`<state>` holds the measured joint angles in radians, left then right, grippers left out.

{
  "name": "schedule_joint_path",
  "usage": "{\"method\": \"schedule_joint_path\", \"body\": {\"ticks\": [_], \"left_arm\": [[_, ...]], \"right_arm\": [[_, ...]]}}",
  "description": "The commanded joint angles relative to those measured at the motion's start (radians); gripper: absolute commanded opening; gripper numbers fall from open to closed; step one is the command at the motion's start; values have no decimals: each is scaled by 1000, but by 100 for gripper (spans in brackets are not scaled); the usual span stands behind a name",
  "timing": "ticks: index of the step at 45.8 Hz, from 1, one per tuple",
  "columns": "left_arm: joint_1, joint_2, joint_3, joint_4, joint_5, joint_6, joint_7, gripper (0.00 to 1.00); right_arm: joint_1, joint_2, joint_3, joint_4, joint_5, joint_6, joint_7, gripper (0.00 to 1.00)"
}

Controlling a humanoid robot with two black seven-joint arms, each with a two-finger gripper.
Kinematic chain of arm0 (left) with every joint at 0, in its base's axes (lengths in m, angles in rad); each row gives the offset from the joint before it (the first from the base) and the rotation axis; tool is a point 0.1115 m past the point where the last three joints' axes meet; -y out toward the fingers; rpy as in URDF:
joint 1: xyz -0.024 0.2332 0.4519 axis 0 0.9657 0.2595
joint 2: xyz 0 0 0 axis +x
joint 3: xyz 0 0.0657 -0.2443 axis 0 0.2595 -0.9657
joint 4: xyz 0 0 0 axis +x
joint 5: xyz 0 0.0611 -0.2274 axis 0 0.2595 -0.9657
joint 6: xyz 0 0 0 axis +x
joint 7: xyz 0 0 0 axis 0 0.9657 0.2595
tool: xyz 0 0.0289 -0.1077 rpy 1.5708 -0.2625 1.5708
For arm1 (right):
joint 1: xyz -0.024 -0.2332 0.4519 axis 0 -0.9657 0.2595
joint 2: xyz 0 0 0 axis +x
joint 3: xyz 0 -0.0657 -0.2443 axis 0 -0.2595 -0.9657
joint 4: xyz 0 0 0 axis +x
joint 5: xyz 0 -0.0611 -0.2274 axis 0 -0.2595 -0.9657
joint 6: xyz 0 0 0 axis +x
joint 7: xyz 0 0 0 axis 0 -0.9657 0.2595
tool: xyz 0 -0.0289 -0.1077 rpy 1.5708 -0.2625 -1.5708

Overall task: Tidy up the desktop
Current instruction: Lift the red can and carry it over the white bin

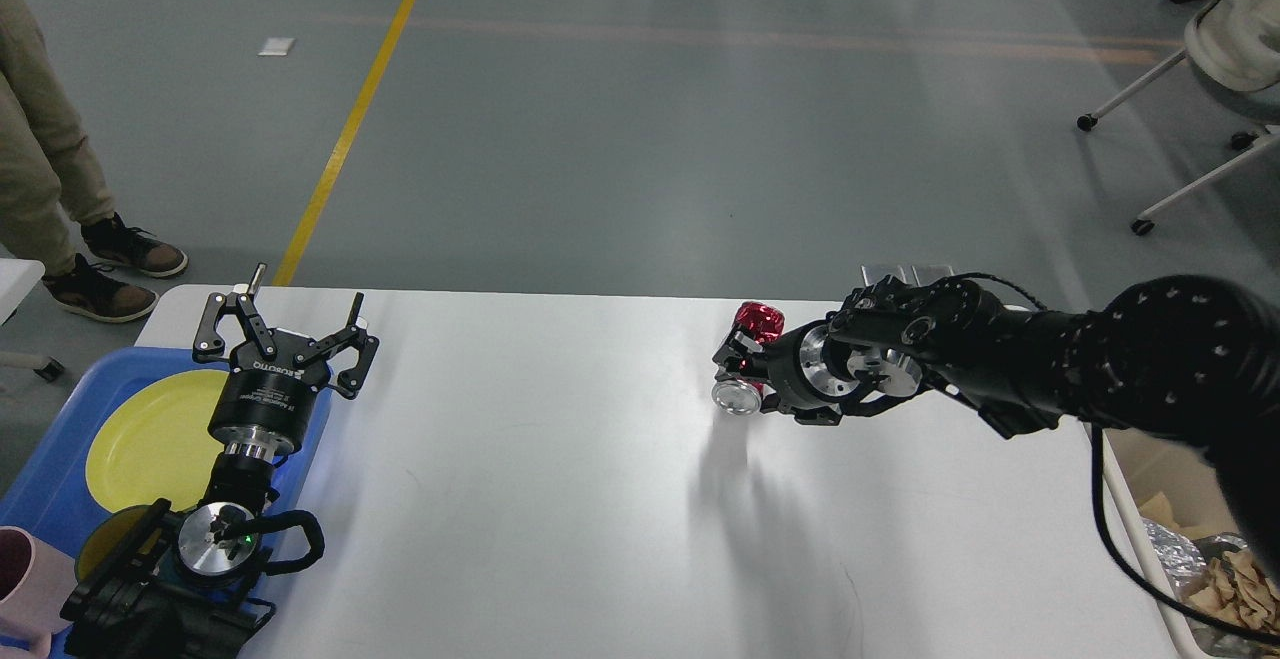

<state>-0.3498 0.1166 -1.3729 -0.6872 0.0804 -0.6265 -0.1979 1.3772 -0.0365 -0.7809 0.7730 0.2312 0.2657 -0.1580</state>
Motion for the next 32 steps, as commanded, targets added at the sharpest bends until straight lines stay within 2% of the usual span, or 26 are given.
{"method": "schedule_joint_path", "body": {"ticks": [1, 6, 13, 21, 32], "left_arm": [[0, 0, 0, 0, 1, 1, 0, 96], [0, 0, 0, 0, -1, 1, 0, 96], [0, 0, 0, 0, -1, 1, 0, 96], [0, 0, 0, 0, -1, 1, 0, 96], [0, 0, 0, 0, -1, 1, 0, 96]], "right_arm": [[173, -94, -73, 178, -6, 44, -8, 0], [322, -129, -156, 293, -13, 150, -23, 0], [480, -186, -218, 373, -12, 319, -25, 0], [638, -192, -294, 440, -10, 484, -26, 0], [841, -209, -408, 629, -9, 501, -29, 0]]}}
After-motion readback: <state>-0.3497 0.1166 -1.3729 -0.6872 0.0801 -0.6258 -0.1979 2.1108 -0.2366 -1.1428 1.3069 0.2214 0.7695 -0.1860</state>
